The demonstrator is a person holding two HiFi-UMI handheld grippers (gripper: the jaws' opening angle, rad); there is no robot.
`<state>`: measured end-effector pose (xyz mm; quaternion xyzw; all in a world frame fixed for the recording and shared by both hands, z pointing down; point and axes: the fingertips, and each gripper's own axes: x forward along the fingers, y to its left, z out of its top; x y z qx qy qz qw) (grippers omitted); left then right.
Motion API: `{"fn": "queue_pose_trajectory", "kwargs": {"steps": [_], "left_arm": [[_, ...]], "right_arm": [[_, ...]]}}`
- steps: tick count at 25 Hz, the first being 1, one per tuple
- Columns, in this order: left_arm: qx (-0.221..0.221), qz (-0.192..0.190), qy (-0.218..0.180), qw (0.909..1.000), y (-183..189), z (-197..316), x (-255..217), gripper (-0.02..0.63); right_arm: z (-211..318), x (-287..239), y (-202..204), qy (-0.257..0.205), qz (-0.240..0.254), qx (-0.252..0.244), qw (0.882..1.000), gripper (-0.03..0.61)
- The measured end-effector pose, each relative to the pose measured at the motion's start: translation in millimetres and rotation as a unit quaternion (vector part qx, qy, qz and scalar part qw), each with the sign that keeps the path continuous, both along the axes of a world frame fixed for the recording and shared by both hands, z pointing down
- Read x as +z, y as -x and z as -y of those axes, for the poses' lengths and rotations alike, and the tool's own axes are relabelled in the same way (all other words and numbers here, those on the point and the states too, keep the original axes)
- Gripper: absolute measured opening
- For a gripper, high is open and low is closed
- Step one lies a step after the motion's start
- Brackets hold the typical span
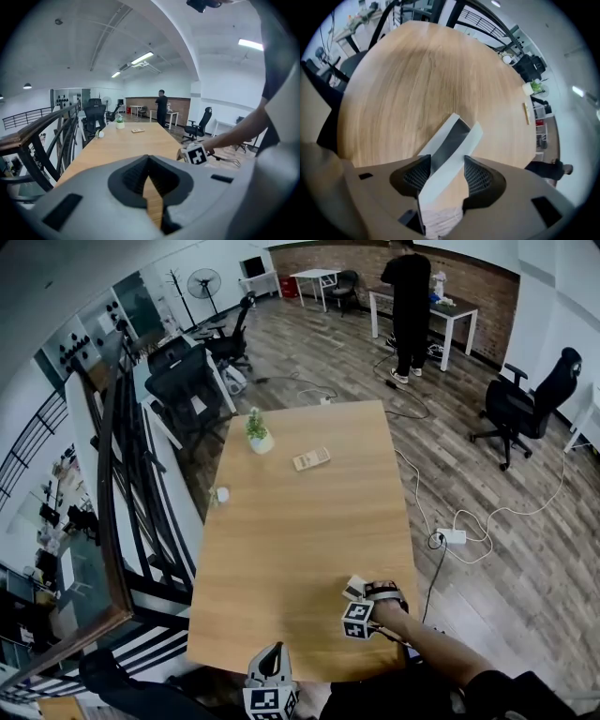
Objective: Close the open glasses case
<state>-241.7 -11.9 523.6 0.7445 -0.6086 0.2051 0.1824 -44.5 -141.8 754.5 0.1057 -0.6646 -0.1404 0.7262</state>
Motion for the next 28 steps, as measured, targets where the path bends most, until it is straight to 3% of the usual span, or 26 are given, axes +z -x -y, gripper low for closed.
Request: {"fn": "queue_pose_trajectory", "kwargs": {"steps": [2,4,5,8,13,19,23,26,28], "left_arm": [[0.012,0.008,0.007,0.9999,-3,2,6,0.000],[0.019,0.015,0.009,0.9997,-3,5,15,0.000],[0.021,0.015,0.012,0.9996,-3,7,19,0.000],[0.036,0.003,0.022,0.9991,-11,13,24,0.000],[0.063,-0.003,0.031,0.9975,-25,22,33,-0.001],[0.072,-0.015,0.030,0.9968,-33,30,32,0.000],[0.074,-0.017,0.026,0.9968,-35,35,29,0.000],[0.074,-0.017,0.017,0.9970,-34,38,25,0.000],[0.077,-0.017,0.012,0.9968,-35,40,22,-0.002]], "right_arm": [[-20,3,4,0.075,0.018,0.002,0.997,0.258],[-43,10,5,0.120,0.001,-0.012,0.993,0.257],[-46,14,5,0.112,-0.010,-0.018,0.993,0.284],[-37,19,7,0.062,-0.029,-0.027,0.997,0.212],[-15,14,15,0.100,0.024,0.050,0.993,0.047],[-9,13,13,0.147,0.049,0.121,0.980,0.020],[-8,11,14,0.137,0.057,0.129,0.980,0.017],[-10,5,12,0.104,0.117,0.146,0.977,0.017],[-15,-14,11,0.105,0.183,0.173,0.962,0.014]]}}
